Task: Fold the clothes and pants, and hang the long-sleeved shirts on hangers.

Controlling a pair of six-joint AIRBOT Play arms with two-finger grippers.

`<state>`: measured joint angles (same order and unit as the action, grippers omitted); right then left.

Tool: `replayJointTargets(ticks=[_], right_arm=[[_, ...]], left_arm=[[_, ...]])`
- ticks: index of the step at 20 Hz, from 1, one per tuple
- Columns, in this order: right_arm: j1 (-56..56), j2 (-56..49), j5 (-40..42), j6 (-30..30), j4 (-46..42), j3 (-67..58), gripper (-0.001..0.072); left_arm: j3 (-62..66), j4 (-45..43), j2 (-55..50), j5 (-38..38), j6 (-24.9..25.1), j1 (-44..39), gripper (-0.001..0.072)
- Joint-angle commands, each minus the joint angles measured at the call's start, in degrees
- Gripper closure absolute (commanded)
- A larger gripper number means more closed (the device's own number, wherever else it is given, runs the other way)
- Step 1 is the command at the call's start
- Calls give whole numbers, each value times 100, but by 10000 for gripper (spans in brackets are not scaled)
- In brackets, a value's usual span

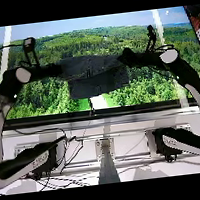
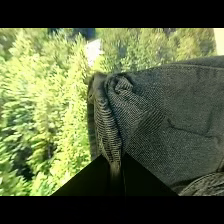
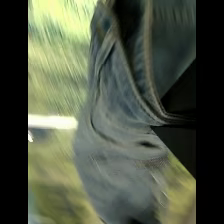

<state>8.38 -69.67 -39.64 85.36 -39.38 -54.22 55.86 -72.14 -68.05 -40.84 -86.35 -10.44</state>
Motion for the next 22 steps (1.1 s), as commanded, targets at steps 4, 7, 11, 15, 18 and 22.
replayJointTargets(ticks=[4, 7, 11, 15, 18, 22], right_arm=[[-1001, -605, -1917, -87, -1032, -59, 669], [-957, -605, -2905, -101, -1438, 142, 670], [-767, -605, -2564, -103, -1801, 367, 490], [-767, -608, -1403, -7, -1773, 350, 28], [-822, -745, -1034, 271, -1775, 302, 34], [-1410, -1451, -1821, -109, -1344, -365, 34]], left_arm=[[374, 278, -651, -1797, 634, 24, 659], [367, 275, -826, -2750, 627, -28, 659], [339, 299, -1268, -2468, 625, -61, 255], [341, 369, -1532, -2389, 625, -61, 15], [341, 367, -1537, -2382, 627, -61, 15], [341, 365, -1537, -2380, 625, -59, 15]])
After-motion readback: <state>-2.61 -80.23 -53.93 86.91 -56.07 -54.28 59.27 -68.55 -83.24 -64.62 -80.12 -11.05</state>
